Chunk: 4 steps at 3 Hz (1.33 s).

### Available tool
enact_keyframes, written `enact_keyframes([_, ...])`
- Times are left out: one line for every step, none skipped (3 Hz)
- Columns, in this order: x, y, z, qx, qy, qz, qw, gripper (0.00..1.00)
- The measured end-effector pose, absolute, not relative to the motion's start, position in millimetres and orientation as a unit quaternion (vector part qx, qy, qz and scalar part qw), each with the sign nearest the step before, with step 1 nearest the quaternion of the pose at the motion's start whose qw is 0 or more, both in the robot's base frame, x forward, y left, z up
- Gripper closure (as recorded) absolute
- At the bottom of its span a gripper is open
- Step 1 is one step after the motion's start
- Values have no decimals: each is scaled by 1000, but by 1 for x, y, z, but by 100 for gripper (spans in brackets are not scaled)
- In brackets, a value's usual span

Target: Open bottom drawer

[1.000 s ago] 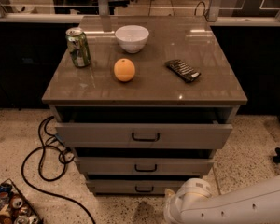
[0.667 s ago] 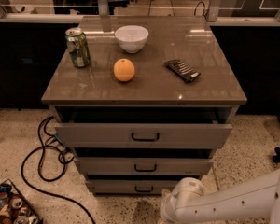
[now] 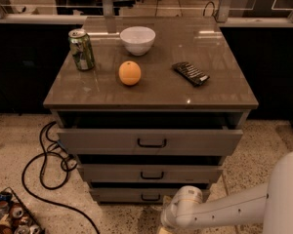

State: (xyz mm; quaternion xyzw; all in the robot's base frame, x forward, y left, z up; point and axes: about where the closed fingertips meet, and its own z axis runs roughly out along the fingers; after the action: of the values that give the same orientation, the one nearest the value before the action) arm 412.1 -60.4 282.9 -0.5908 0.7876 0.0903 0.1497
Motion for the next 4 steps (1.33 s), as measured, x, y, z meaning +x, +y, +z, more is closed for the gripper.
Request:
enact_keyframes([426, -55, 267, -591, 787, 87, 154, 0])
enact_keyframes([455, -49, 239, -593, 785, 82, 158, 0])
enact_keyframes([455, -49, 239, -593, 785, 82, 158, 0])
enact_keyframes([457, -34, 229, -600, 779, 87, 158, 0])
